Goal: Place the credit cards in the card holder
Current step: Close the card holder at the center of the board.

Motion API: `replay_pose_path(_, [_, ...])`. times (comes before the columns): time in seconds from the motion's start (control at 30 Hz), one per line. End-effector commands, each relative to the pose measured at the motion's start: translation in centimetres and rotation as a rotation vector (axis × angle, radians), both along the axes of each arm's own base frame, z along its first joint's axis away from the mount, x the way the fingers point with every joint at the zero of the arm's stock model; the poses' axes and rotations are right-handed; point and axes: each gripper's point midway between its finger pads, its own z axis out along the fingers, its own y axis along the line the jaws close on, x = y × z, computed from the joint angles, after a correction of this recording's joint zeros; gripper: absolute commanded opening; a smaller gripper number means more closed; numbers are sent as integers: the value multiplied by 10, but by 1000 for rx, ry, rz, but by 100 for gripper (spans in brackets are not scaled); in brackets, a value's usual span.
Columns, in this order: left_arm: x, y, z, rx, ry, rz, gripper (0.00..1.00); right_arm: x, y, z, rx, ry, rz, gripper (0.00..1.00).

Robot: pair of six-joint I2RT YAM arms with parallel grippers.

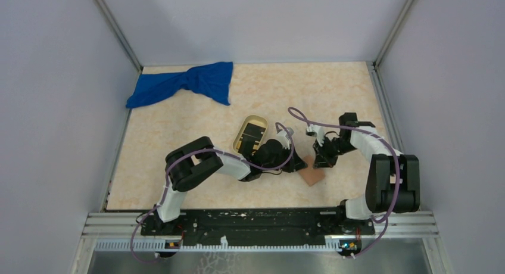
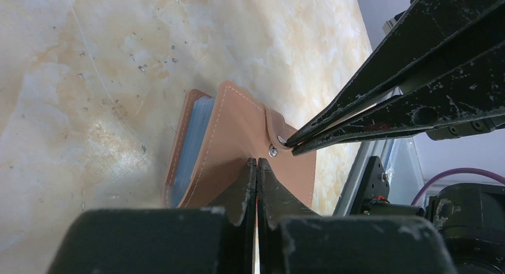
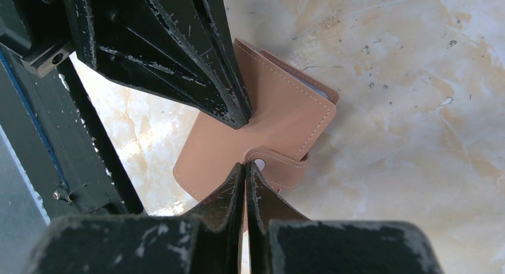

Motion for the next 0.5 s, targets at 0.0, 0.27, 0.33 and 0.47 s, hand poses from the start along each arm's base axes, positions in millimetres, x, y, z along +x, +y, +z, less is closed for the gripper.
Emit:
replay_pose_path(0.0, [0, 8, -12, 53, -9, 21, 0, -4, 7, 7, 31, 17, 9, 0])
replay_pose_path(0.27, [0, 8, -13, 54, -10, 23, 0, -9, 17, 7, 25, 18, 56, 0])
replay_pose_path(0.33, [0, 8, -12, 54, -11, 22, 0, -8, 17, 6, 18, 18, 57, 0])
replay_pose_path(0.47, [-1, 8, -10, 50, -13, 21, 0, -10, 17, 5, 14, 26, 61, 0])
